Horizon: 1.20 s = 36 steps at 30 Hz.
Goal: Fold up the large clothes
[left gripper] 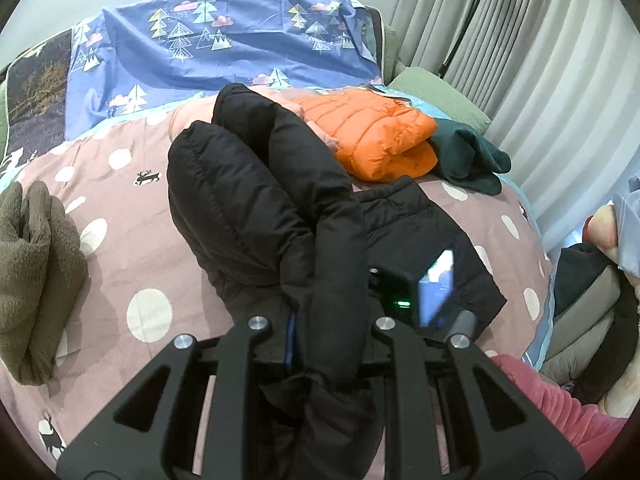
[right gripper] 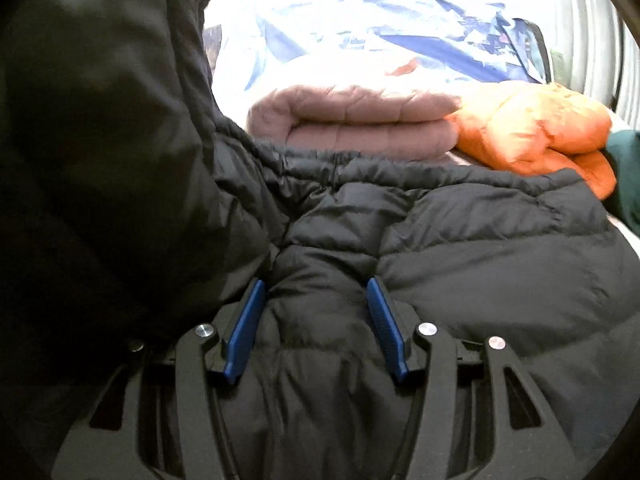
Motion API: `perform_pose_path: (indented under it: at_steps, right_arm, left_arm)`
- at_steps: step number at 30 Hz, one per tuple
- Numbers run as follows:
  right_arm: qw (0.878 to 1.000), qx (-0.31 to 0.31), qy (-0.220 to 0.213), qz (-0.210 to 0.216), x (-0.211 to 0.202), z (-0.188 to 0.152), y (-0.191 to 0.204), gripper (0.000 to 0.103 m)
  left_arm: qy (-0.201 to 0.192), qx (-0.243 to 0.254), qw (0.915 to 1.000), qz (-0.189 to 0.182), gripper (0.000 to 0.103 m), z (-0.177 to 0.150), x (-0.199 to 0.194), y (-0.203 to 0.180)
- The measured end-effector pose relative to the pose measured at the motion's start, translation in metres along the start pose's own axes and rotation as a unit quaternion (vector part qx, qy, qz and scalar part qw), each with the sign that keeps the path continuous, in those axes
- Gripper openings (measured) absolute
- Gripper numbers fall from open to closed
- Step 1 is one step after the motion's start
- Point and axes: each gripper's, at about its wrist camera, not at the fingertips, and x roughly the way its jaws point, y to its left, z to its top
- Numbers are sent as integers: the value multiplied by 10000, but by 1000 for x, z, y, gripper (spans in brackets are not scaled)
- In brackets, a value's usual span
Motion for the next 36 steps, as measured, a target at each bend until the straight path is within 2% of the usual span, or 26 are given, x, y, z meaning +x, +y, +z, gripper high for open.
perform_pose_path:
  at_steps: [7, 10, 14, 17, 20, 25, 27, 30, 33, 36]
  right_arm:
    - [9976, 470, -455, 232, -81, -16, -33, 55]
    - [9966, 606, -528, 154, -104, -27, -53, 55]
    - [9931, 870, -775, -89, -137, -36, -85, 55]
    - [9868, 1315, -912, -263, -158, -38, -123, 55]
    - [9810, 1657, -893, -460, -171, -44, -153, 55]
    - [9779, 1862, -757, -571, -178, -59, -173, 55]
    - [9768, 1939, -731, -545, -179, -66, -178, 55]
    - [9748, 2065, -702, -461, -185, -84, -184, 55]
    - [9754, 2046, -687, -446, -191, -96, -183, 55]
    - [9764, 2036, -701, -181, -198, -105, -173, 56]
  left_arm:
    - [200, 39, 9998, 25, 20, 8, 7, -7]
    - [376, 163, 9991, 54, 21, 16, 14, -22]
    - [553, 573, 9968, 95, 24, 28, 33, -59]
    - [650, 951, 9933, -50, 26, 31, 55, -98]
    - [786, 1207, 9890, -348, 30, 25, 81, -134]
    - [1198, 1414, 9792, -825, 38, 3, 144, -179]
    - [1229, 1375, 9783, -950, 49, -1, 161, -185]
    - [1292, 1144, 9751, -1391, 58, 0, 177, -185]
    - [1511, 870, 9600, -2190, 59, 3, 180, -177]
    - [1623, 629, 9507, -2565, 59, 6, 182, -171]
